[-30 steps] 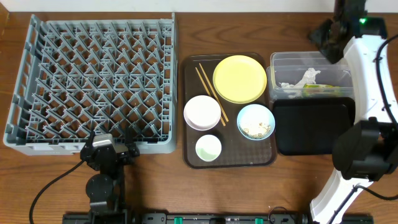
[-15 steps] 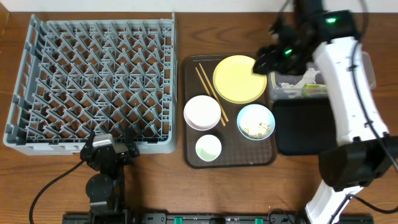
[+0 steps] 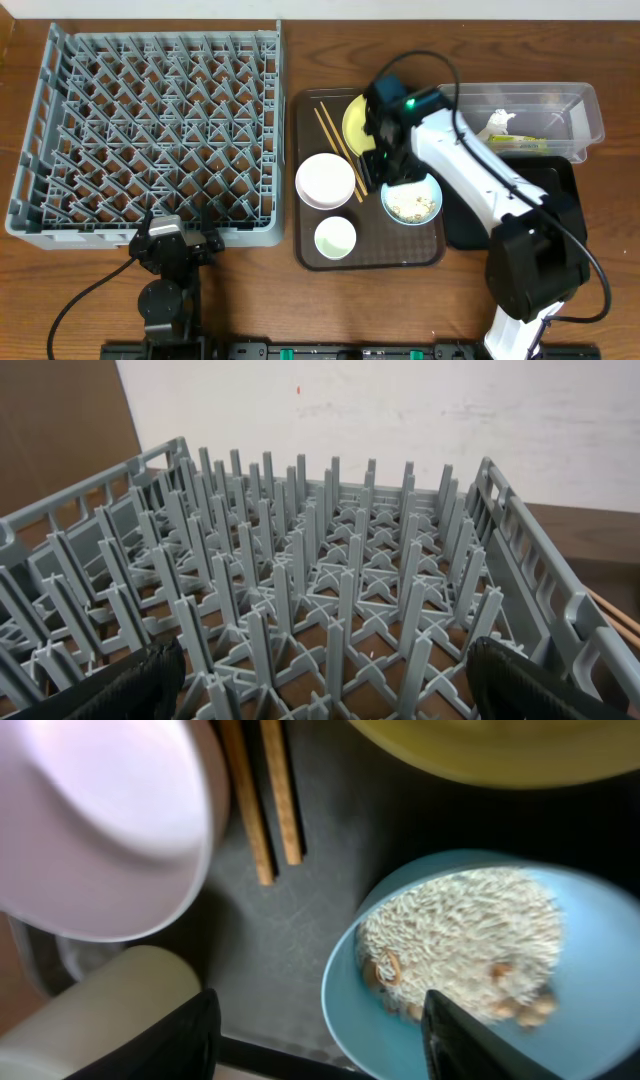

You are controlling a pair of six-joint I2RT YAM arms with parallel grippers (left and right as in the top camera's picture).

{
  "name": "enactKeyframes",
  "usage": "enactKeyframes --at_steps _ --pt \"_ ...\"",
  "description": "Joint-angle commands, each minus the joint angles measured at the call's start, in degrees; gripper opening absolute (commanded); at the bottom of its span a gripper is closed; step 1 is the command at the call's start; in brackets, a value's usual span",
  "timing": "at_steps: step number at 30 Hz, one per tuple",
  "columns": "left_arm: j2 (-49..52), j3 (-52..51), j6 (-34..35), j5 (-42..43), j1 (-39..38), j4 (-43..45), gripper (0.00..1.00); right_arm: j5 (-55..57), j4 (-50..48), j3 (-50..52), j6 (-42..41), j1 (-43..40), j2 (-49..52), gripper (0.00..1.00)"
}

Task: Sort waste into correct bins and load items into the dishwasher
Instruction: 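Grasp the light-blue rice bowl rim with the right gripper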

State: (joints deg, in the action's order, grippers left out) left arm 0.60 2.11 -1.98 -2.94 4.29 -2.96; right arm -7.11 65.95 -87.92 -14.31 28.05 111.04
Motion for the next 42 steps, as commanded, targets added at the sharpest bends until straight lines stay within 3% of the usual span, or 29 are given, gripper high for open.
enactKeyframes --at_steps 1,10,17,25,31,42 --pt "-0.4 -1.9 -0.8 0.0 0.1 -0.8 0.91 1.8 -2.3 4.7 -1.9 1.0 -0.7 0.58" --pt "-0.4 -1.9 -0.8 0.0 0.1 -0.8 0.91 2.6 -7.1 13.5 -1.3 1.4 -0.7 0.33" --pt "-0.4 -1.9 -0.8 0.0 0.1 -0.8 0.91 4.3 -7.9 14.1 -0.6 1.5 -0.7 0.01" --pt "-0.4 -1.9 -0.8 0.0 0.1 -0.8 0.91 2.8 -7.6 12.9 0.5 1.6 -0.7 0.01" --pt "-0.4 -1.9 -0.8 0.0 0.1 -0.8 0.91 0.2 -2.0 6.6 2.8 1.6 -2.6 0.01" --pt "-0.4 -1.9 -0.8 0.0 0.1 -0.8 0.91 -3.1 3.8 1.0 3.9 -3.0 -14.1 0.01"
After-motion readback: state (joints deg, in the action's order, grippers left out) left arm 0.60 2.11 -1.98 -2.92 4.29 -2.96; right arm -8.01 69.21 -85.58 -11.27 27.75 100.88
